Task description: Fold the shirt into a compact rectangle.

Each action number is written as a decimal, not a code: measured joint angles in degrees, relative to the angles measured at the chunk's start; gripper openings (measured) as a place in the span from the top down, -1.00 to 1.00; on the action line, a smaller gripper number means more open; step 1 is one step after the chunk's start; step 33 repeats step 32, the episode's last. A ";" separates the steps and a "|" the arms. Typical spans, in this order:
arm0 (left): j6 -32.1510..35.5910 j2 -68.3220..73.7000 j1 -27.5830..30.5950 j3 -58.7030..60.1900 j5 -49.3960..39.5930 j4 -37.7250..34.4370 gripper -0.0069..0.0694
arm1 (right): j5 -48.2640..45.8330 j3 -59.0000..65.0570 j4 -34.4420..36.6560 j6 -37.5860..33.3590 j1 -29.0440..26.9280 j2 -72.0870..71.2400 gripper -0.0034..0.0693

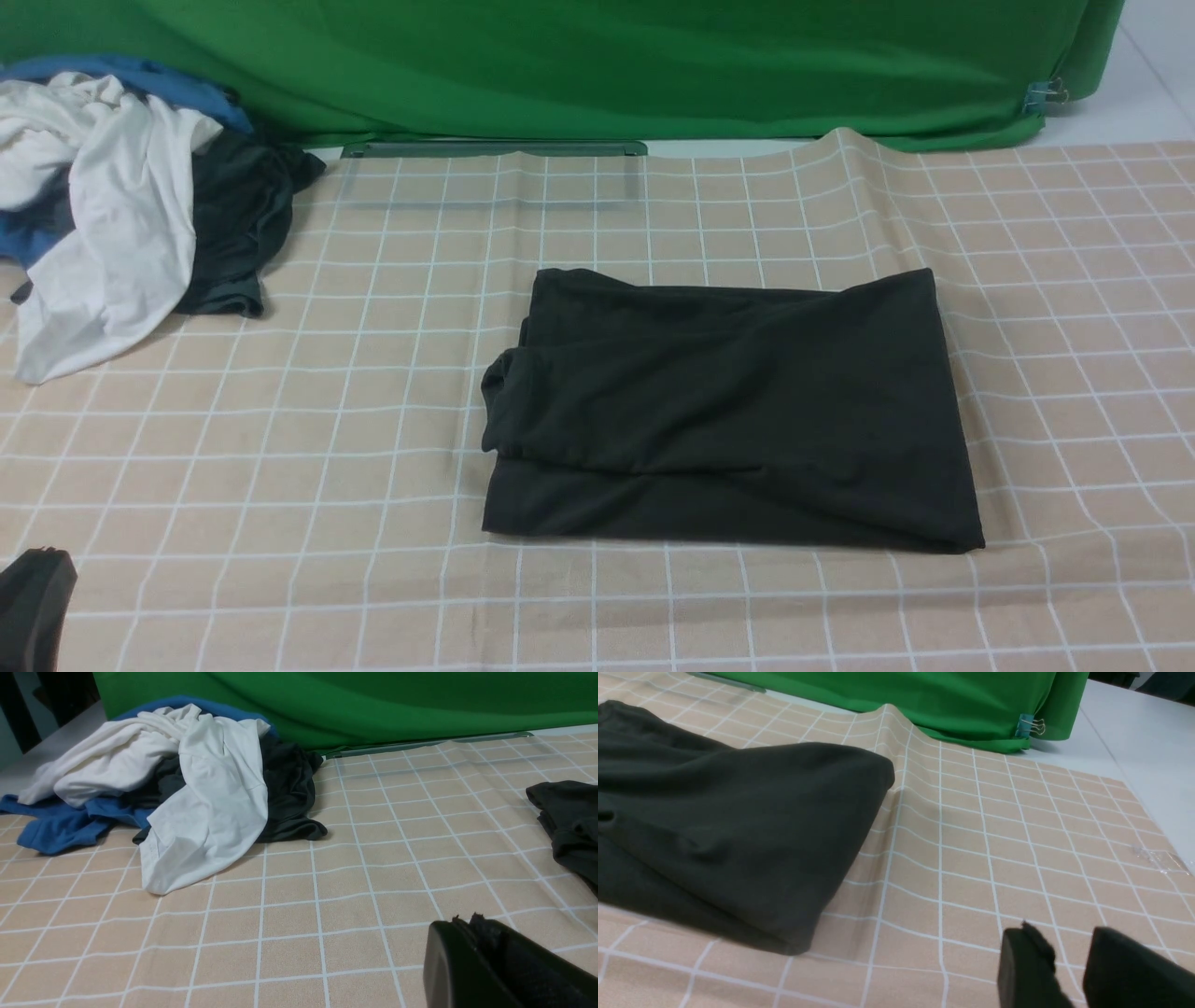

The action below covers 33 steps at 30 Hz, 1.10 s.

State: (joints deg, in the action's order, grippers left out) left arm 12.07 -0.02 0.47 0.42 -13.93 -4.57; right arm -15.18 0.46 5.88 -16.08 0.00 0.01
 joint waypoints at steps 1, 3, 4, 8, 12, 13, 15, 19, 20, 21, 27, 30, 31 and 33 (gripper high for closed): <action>0.00 0.00 0.00 0.00 0.00 0.00 0.77 | 0.00 0.00 0.00 0.00 0.00 0.00 0.25; 0.00 0.00 0.00 0.00 0.00 0.00 0.77 | 0.00 0.00 0.00 0.06 0.00 0.00 0.25; 0.00 0.00 0.00 0.00 0.00 0.00 0.77 | 0.00 0.00 0.00 0.19 0.00 0.00 0.25; 0.06 0.00 0.00 0.00 0.00 0.00 0.77 | 0.00 0.00 0.00 0.58 0.00 0.00 0.25; 0.01 0.00 0.00 0.00 0.00 0.00 0.77 | 0.00 0.00 -0.04 0.65 0.00 0.00 0.25; 0.01 0.00 0.00 0.00 0.00 0.00 0.77 | 0.00 0.00 -0.04 0.65 0.00 0.00 0.25; 0.01 0.00 0.00 0.00 0.00 0.00 0.77 | 0.00 0.00 -0.04 0.65 0.00 0.00 0.25; 0.01 0.00 0.00 0.00 0.00 0.00 0.77 | 0.00 0.00 -0.04 0.65 0.00 0.00 0.25; 0.01 0.00 0.00 0.00 0.00 0.00 0.77 | 0.00 0.00 -0.04 0.65 0.00 0.00 0.25; 0.01 0.00 0.00 0.00 0.00 0.00 0.77 | 0.00 0.00 -0.04 0.65 0.00 0.00 0.25; 0.01 0.00 0.00 0.00 0.00 0.00 0.77 | 0.00 0.00 -0.04 0.65 0.00 0.00 0.25; 0.01 0.00 0.00 0.00 0.00 0.00 0.77 | 0.00 0.00 -0.04 0.65 0.00 0.00 0.25; 0.01 0.00 0.00 0.00 0.00 0.00 0.77 | 0.00 0.00 -0.04 0.70 0.00 0.00 0.25; 0.01 0.00 0.00 0.00 0.00 0.00 0.77 | 0.00 0.00 -0.04 0.71 0.00 0.00 0.25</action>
